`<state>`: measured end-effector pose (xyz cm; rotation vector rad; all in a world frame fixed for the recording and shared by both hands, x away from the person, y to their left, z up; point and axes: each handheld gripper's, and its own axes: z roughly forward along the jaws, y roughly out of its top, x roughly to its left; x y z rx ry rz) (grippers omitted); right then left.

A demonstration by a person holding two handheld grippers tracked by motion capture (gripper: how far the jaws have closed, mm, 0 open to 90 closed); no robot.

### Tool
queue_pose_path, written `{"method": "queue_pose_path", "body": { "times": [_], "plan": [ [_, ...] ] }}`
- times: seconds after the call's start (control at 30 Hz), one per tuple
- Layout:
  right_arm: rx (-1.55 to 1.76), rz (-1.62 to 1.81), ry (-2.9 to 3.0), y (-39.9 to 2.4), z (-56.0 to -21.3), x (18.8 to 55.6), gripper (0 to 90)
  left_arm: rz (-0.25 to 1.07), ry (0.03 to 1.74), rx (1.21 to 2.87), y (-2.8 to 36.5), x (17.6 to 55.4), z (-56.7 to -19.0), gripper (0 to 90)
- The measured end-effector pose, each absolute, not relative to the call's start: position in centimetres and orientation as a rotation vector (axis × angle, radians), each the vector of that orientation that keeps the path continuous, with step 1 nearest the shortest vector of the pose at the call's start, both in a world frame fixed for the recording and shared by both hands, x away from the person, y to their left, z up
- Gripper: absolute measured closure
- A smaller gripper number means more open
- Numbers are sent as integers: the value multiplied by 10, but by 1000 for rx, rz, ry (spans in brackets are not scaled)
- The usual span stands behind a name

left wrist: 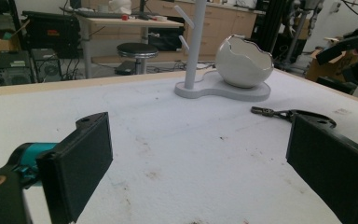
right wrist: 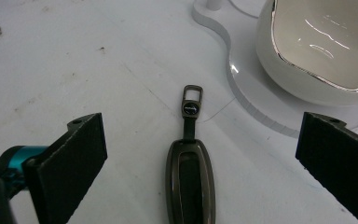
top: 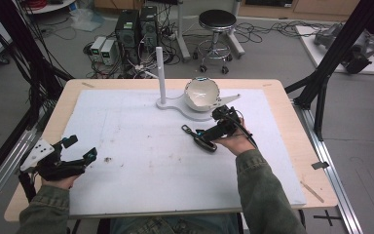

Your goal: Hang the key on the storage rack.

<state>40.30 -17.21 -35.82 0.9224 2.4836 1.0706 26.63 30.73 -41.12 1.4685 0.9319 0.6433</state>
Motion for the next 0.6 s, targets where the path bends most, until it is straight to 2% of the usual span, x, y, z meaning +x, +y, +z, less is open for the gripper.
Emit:
{"method": "queue_pose_path", "body": {
  "times": [0.6],
  "plan": [
    [862,912,2656,-134,-362,429,7,644,932,1479,308,266,-412,74]
  ]
}}
